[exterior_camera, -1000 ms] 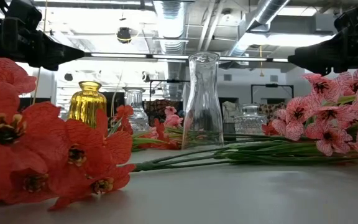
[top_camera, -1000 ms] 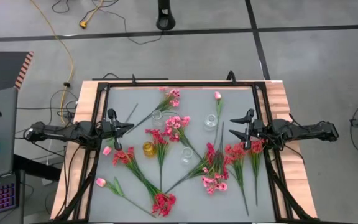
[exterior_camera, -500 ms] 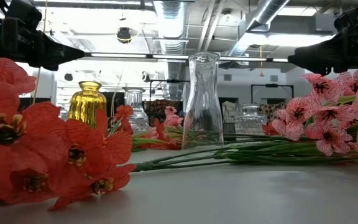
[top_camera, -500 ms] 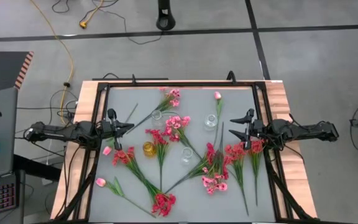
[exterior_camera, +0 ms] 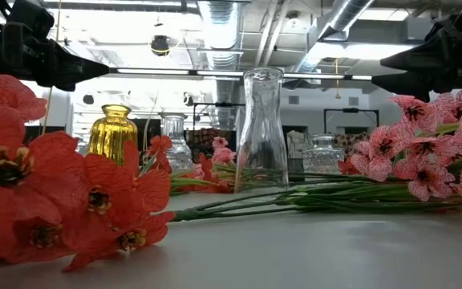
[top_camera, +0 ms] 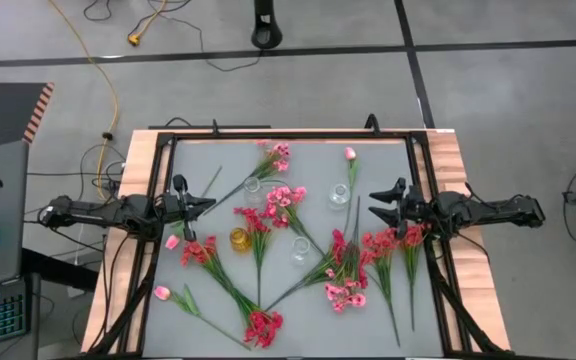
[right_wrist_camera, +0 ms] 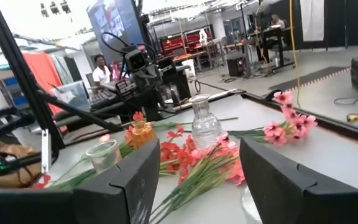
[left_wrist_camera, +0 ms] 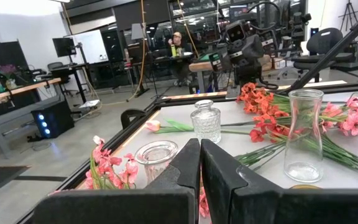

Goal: Sort flowers into vase by color
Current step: Put the center orange flowers into the top right transparent vase

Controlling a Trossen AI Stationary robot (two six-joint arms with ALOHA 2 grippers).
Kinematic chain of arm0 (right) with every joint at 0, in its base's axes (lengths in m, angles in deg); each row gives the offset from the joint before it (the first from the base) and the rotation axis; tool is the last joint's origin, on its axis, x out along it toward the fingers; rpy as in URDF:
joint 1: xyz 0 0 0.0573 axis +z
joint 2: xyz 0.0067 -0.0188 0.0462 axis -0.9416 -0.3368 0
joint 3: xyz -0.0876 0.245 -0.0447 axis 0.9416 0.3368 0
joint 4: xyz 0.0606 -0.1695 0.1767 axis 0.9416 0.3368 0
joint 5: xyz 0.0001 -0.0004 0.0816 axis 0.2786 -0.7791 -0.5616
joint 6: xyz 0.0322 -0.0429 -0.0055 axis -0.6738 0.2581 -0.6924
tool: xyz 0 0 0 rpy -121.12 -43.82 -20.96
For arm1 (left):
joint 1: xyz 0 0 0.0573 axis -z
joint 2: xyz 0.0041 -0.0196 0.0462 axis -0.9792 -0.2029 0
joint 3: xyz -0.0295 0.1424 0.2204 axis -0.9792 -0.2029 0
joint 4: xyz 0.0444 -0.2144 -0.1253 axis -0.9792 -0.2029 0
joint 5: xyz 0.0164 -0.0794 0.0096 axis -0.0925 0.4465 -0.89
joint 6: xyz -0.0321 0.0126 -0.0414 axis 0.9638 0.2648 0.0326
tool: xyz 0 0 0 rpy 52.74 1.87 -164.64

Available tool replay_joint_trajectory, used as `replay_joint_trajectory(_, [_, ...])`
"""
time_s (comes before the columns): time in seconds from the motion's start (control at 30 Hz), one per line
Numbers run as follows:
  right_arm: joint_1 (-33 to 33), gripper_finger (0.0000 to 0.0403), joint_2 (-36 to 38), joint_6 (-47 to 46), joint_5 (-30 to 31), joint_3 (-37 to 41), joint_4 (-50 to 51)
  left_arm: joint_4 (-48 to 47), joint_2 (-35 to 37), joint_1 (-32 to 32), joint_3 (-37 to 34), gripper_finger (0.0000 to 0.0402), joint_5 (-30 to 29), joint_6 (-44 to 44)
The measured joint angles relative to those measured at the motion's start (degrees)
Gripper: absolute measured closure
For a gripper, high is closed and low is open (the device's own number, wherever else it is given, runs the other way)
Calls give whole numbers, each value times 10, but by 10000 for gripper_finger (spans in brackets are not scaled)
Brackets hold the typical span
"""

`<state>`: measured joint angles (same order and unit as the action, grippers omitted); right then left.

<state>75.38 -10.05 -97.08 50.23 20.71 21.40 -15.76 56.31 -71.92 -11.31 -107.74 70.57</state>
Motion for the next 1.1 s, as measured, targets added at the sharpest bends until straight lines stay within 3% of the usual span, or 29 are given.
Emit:
replay_joint_trajectory(0.2, [4,155,-1,-57,-4,-24,11,0,0,0,0,400,0,0])
replay_joint_trajectory(0.3, [15,155,-1,-49,-4,-62,9,0,0,0,0,400,0,0])
replay_joint_trajectory(0.47, [44,155,-38,-42,-5,-152,87,0,0,0,0,400,0,0])
replay_joint_trajectory(0.87, [110,155,-275,-96,-7,-391,283,0,0,0,0,400,-3,0])
replay_joint_trajectory(1.1, [158,155,-408,-276,-8,-499,425,0,0,0,0,400,-3,0])
